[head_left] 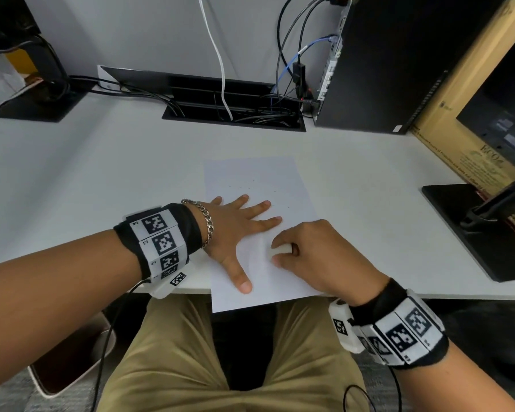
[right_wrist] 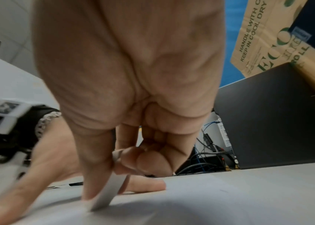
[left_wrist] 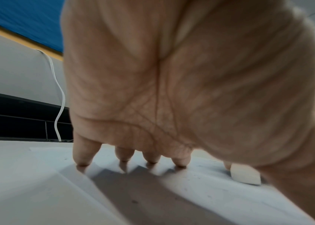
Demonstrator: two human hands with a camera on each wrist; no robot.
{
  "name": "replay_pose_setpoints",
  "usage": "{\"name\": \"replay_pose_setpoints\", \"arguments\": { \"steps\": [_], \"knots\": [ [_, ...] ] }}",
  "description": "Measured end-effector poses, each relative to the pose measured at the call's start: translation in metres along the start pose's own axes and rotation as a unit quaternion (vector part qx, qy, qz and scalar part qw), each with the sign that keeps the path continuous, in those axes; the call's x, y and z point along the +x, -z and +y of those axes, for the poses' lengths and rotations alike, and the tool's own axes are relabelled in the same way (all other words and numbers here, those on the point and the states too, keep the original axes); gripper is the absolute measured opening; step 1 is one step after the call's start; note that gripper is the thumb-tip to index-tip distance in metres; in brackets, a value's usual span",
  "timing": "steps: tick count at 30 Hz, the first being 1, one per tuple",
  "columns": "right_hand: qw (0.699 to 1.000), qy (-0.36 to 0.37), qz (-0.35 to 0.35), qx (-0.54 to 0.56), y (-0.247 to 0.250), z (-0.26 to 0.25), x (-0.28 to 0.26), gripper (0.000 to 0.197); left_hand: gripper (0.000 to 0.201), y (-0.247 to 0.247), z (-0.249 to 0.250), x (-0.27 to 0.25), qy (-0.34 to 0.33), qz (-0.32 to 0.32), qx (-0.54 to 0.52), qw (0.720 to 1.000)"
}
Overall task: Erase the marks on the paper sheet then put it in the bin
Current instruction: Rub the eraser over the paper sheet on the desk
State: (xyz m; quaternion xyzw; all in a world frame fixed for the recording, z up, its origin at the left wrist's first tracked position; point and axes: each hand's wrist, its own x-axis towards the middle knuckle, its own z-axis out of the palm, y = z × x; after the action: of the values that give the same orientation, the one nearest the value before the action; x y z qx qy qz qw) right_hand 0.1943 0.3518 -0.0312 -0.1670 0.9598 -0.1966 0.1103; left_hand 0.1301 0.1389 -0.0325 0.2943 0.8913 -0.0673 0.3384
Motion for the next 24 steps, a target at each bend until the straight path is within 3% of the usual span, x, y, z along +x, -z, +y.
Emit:
{"name": "replay_pose_setpoints", "arguments": {
  "steps": [4, 9, 15, 19, 24],
  "knots": [
    [0.999, -0.016, 0.046, -0.006, 0.003, 0.006, 0.012, 0.031, 0.146, 0.000, 0.000, 0.000, 0.006, 0.000, 0.001, 1.000],
    [0.998, 0.035, -0.014, -0.041, 0.000, 0.000, -0.003, 0.031, 0.145, -0.001, 0.000, 0.001, 0.007, 0.000, 0.011, 1.000],
    [0.996, 0.026, 0.023, -0.083, 0.003, 0.001, 0.009, 0.033, 0.145, 0.000, 0.000, 0.001, 0.006, -0.002, 0.013, 1.000],
    [0.994, 0.064, -0.036, -0.084, -0.001, -0.010, -0.006, 0.036, 0.145, -0.001, -0.001, 0.003, 0.007, 0.002, 0.012, 1.000],
    [0.994, 0.044, 0.002, -0.100, 0.005, -0.006, 0.001, 0.034, 0.146, -0.001, -0.002, 0.003, 0.003, 0.000, 0.013, 1.000]
  ]
}}
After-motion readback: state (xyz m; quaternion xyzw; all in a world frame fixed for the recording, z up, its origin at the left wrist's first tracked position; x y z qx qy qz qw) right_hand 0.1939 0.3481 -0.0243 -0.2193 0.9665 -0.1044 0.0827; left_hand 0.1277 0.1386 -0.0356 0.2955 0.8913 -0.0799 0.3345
